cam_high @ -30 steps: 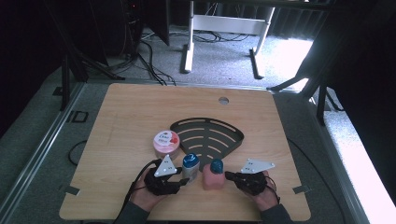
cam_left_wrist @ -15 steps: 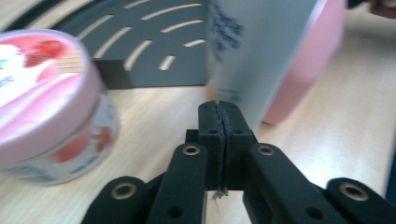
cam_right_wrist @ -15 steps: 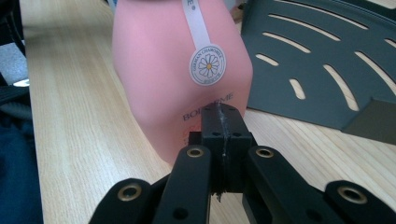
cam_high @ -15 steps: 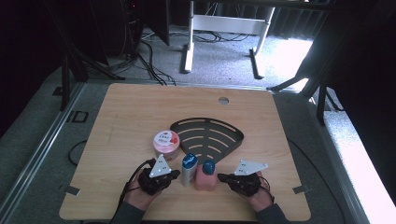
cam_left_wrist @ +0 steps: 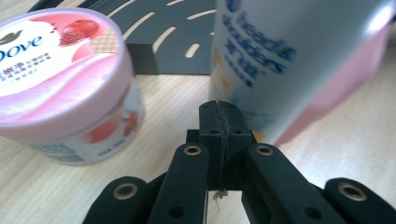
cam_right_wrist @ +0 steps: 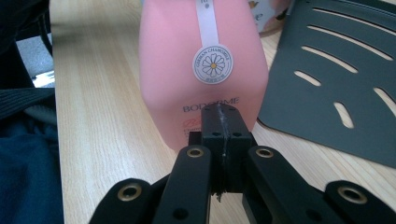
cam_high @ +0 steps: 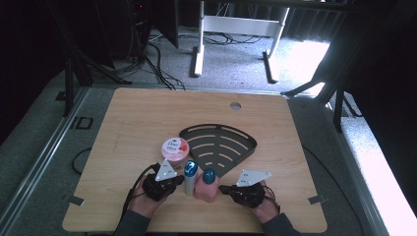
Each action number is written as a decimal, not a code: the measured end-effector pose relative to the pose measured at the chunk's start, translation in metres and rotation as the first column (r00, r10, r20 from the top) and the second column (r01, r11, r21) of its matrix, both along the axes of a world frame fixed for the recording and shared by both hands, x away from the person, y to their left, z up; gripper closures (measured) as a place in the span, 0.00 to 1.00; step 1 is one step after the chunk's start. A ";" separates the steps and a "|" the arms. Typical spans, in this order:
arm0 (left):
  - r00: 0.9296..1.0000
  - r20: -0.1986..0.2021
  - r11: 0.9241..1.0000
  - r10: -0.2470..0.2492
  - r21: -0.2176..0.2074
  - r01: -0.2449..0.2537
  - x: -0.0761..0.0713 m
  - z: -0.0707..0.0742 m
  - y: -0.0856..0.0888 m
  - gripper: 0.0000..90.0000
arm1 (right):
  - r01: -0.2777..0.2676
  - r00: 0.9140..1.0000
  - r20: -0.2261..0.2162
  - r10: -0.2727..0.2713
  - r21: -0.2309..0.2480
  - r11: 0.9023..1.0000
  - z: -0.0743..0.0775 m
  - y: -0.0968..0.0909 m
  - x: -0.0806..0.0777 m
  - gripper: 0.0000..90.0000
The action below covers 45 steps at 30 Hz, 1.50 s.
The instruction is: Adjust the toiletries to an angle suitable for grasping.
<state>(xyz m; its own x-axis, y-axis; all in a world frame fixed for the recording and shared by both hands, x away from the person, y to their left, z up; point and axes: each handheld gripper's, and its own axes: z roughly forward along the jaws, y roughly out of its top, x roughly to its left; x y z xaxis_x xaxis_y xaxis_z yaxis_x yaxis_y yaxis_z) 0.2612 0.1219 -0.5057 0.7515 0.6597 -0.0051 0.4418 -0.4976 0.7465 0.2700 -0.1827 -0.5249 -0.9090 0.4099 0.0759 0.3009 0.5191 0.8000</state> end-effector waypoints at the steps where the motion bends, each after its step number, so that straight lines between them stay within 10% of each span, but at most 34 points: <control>1: 1.000 -0.007 1.000 0.004 -0.002 -0.004 0.005 0.000 0.001 1.00 | -0.003 1.000 0.002 0.003 0.001 1.000 0.000 0.002 0.000 1.00; 8: 1.000 -0.023 1.000 0.009 -0.023 -0.009 0.018 0.000 0.003 0.98 | 0.004 1.000 0.004 -0.004 0.005 1.000 -0.001 0.008 0.000 1.00; 22: 0.998 -0.007 0.998 -0.061 -0.015 0.061 -0.031 0.003 0.007 1.00 | -0.037 0.999 -0.003 0.037 -0.001 0.999 -0.002 0.012 -0.008 1.00; 45: 0.999 -0.042 0.998 -0.024 0.057 0.026 0.017 -0.007 0.007 0.97 | -0.039 0.999 0.005 0.039 0.010 0.999 -0.006 0.043 0.000 1.00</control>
<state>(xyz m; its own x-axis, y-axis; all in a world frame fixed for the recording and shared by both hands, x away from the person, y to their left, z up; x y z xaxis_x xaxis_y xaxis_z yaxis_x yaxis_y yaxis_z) 0.2779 0.1284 -0.5127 0.7677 0.6408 0.0009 0.4588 -0.5507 0.6973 0.2700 -0.1397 -0.5312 -0.9245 0.3735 0.0754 0.2768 0.5224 0.8065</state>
